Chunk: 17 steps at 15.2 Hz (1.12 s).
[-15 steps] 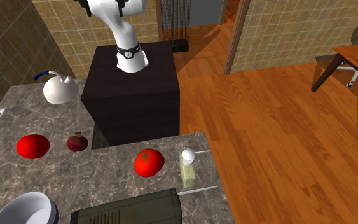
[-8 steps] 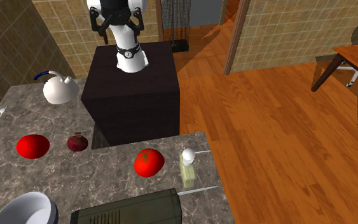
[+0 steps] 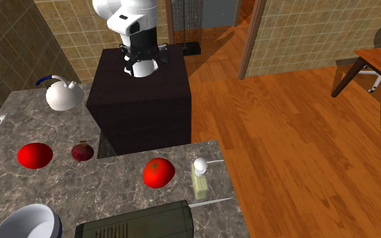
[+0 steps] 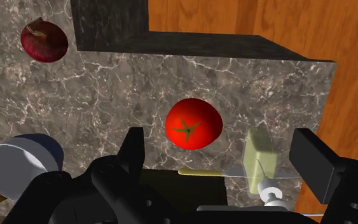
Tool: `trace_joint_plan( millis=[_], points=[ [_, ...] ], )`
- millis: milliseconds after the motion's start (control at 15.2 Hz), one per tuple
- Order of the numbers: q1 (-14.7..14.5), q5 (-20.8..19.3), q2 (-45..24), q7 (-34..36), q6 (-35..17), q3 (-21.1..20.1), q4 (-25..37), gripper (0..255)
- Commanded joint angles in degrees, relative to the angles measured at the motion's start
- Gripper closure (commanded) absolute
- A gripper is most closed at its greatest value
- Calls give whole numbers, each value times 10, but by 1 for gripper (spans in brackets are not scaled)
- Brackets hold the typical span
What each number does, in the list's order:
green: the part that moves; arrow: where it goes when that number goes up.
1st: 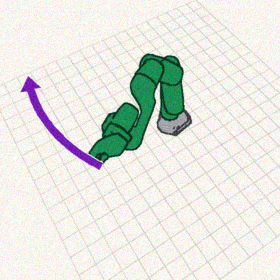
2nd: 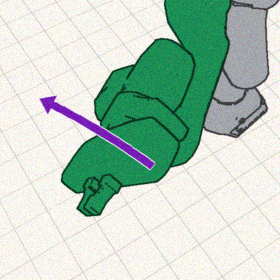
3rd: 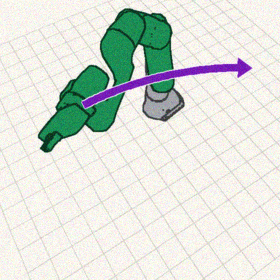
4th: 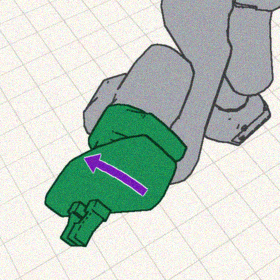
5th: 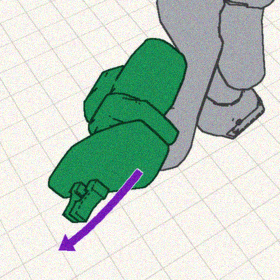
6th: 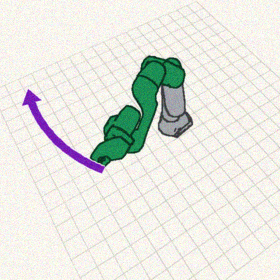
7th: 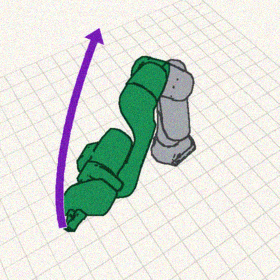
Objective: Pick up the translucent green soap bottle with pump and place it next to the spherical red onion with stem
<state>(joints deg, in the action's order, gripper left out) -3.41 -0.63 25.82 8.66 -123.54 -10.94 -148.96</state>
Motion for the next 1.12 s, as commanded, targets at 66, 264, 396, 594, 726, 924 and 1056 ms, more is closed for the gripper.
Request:
trace_joint_plan(
  millis=[66,264,396,594,726,924,1056],
  points=[
    [2,-11,-69,27,-65,-20,10,0],
    [7,-33,-138,60,-123,-38,27,0],
    [11,-55,-186,86,-157,-48,42,0],
    [13,-101,-260,133,-201,-58,73,0],
    [10,-138,-309,167,-225,-59,98,0],
    [-5,-193,-383,218,-252,-49,141,0],
    [-20,-225,-430,247,-266,-37,174,0]
  ],
)
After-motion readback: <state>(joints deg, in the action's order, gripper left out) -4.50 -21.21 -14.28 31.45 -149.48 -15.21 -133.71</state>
